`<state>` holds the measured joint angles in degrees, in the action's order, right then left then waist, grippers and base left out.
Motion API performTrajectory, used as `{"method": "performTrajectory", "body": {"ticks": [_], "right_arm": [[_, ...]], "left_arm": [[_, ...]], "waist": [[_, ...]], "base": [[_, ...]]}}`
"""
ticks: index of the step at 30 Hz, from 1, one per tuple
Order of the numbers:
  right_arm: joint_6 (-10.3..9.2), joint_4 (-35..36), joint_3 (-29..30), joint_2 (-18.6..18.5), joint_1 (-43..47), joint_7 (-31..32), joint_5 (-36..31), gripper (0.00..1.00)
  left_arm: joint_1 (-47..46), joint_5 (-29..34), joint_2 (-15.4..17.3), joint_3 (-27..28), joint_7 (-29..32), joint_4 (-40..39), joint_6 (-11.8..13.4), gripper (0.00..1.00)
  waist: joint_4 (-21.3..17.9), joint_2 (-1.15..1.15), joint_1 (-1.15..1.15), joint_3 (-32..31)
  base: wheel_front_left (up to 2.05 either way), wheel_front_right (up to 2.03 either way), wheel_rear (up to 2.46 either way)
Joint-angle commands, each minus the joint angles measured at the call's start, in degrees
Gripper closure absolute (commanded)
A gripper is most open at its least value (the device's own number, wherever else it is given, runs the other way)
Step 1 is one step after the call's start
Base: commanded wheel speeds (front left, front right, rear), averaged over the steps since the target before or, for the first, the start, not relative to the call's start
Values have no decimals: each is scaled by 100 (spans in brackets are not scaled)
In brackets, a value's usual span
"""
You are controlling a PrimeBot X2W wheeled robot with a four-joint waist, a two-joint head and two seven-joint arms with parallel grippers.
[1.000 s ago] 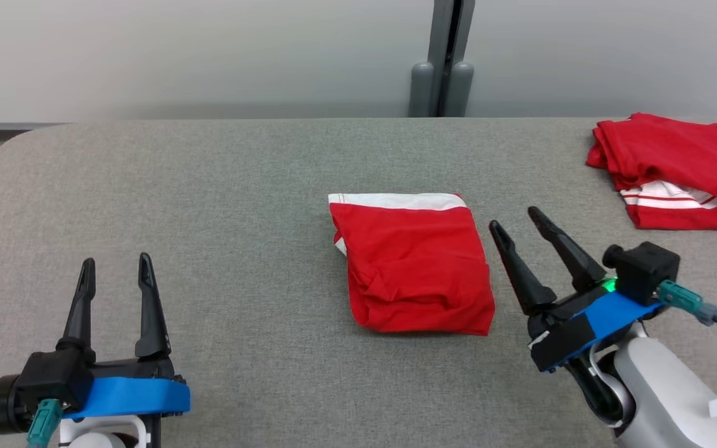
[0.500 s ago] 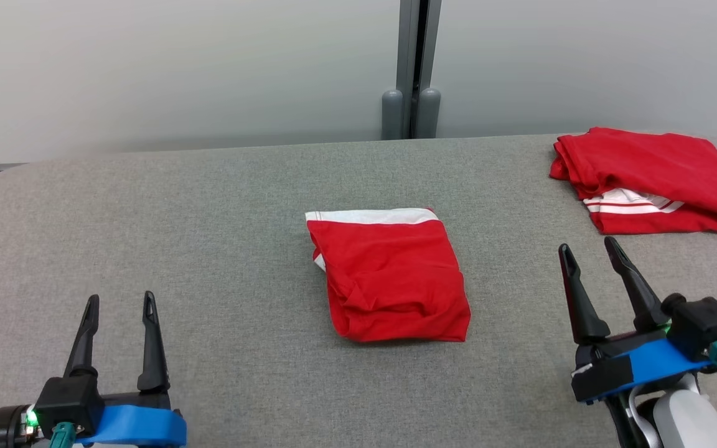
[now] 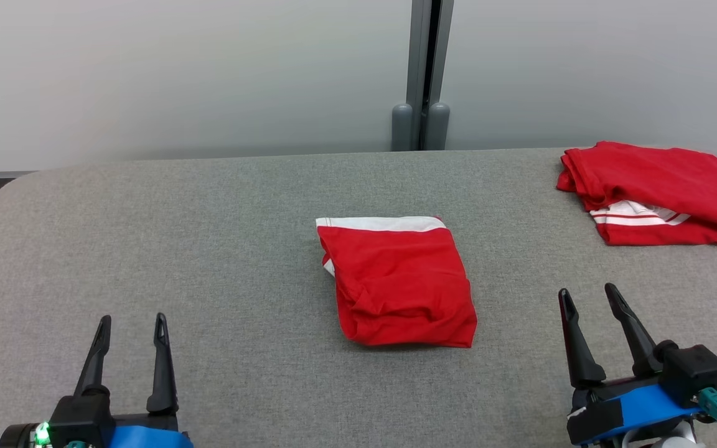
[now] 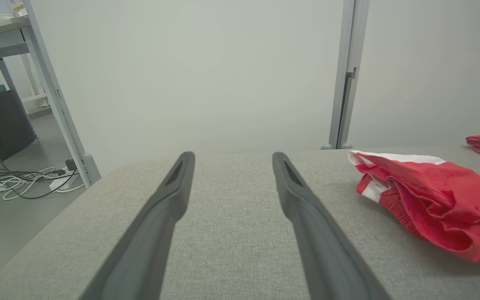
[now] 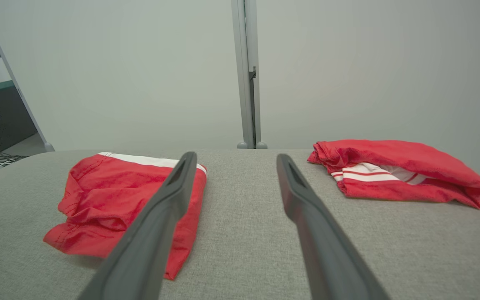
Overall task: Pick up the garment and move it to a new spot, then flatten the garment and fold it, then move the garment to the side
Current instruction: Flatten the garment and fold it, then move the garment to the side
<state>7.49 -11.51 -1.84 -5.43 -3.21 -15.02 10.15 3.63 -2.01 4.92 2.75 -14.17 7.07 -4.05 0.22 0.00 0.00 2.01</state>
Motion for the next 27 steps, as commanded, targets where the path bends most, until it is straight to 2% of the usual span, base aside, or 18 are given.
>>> {"method": "performTrajectory", "body": {"ticks": [1, 16, 27], "right_arm": [[0, 31, 21, 34, 65, -18, -11, 0], [0, -101, 94, 9, -80, 37, -46, 0], [0, -522, -372, -278, -1466, 377, -92, 0]], "left_arm": [[58, 0, 8, -29, 24, -25, 27, 0], [22, -91, 73, -81, 25, -43, 88, 0], [-289, -138, 55, -234, -8, -26, 91, 0]], "waist": [[4, 0, 0, 2], [56, 0, 0, 44], [286, 0, 0, 370]], "base": [[0, 0, 0], [0, 0, 0], [0, 0, 0]]}}
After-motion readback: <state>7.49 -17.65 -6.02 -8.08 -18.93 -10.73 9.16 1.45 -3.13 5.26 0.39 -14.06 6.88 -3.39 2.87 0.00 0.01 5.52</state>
